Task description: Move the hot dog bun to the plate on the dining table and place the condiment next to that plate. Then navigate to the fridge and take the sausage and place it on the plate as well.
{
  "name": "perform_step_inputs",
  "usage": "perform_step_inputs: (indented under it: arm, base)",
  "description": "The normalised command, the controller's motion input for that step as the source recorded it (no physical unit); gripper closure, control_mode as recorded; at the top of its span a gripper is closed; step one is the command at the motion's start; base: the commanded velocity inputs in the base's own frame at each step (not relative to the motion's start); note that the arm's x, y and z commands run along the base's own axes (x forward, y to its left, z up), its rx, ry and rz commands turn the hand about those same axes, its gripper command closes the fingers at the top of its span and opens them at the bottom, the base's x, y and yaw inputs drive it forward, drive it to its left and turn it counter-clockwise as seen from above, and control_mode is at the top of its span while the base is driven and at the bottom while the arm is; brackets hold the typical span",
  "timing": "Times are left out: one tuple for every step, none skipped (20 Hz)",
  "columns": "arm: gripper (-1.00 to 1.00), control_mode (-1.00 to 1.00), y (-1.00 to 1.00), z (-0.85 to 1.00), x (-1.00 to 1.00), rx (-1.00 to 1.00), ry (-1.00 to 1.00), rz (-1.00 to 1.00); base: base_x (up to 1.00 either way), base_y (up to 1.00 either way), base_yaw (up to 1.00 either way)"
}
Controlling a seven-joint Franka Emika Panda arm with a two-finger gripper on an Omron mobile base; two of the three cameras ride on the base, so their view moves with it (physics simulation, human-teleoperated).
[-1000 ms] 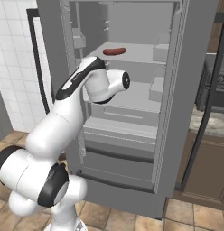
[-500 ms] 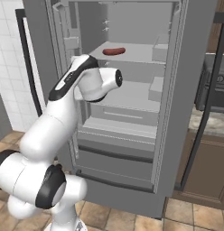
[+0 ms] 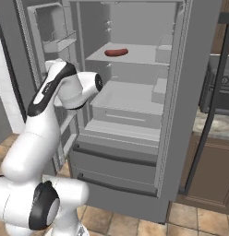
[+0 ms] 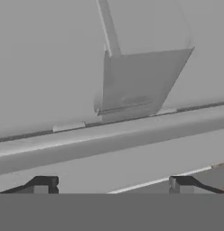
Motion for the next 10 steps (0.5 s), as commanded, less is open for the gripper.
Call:
perform_step_inputs:
  arm:
    - [-1.0,-1.0,1.0,0.0,-0.49,0.0,-0.08,0.06]
    - [-1.0,-1.0,1.0,0.0,-0.43,0.0,-0.06,0.06]
    - [-1.0,-1.0,1.0,0.0,-0.36,0.0,-0.04,0.05]
    - [-1.0,-1.0,1.0,0.0,-0.29,-0.01,-0.04,0.04]
    - [-1.0,-1.0,1.0,0.0,-0.28,-0.01,-0.05,0.03]
    - [-1.0,-1.0,1.0,0.0,-0.27,-0.02,-0.05,0.03]
    - [-1.0,-1.0,0.99,0.0,-0.26,-0.02,-0.04,0.03]
    - [-1.0,-1.0,0.88,0.0,-0.26,-0.03,-0.04,0.02]
    - [-1.0,-1.0,0.73,0.0,-0.3,-0.07,-0.07,0.0]
    - [-1.0,-1.0,0.58,0.0,-0.2,-0.08,-0.02,0.0]
  base:
    - [0.0,0.0,0.0]
    - [0.0,0.0,0.0]
    - [0.0,0.0,0.0]
    - [0.0,0.0,0.0]
    - [0.0,0.0,0.0]
    - [0.0,0.0,0.0]
    - [0.0,0.0,0.0]
    - [0.0,0.0,0.0]
    - [0.0,0.0,0.0]
    - [0.0,0.0,0.0]
